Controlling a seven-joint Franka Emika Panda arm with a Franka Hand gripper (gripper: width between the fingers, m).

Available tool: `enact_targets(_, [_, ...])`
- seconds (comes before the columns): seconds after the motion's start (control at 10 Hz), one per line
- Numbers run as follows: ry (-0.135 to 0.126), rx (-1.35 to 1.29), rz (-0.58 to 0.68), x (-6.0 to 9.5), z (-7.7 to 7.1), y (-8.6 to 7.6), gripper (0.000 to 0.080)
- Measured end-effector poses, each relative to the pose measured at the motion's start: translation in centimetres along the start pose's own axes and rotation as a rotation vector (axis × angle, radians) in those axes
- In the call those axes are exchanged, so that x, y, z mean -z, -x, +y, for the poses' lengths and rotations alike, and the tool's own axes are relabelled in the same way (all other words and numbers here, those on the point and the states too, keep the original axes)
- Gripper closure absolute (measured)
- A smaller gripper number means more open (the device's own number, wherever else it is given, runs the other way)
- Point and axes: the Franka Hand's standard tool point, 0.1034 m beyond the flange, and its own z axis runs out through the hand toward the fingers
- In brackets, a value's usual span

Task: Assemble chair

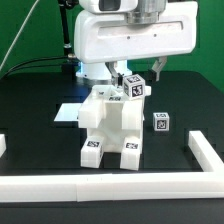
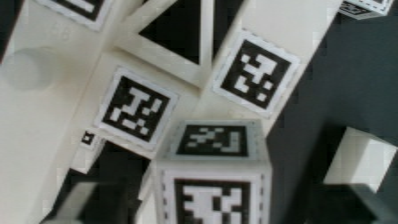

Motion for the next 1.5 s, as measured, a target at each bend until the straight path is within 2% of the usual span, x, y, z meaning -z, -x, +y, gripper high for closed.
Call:
enact_targets(0.1, [0.000,0.000,0.000,0.01,0.00,-0.01,0.0402])
enact_targets(0.2, [0.000,0.000,0.000,0.01,0.00,-0.01,0.0517])
enact_targets(0.7, [-0.001,-0.049,0.001,0.00,-0.02,-0.02,0.0517])
enact_targets(1.5, [-0.005,-0.617,0.001,0.02,-0.13,-0.06,0.0515])
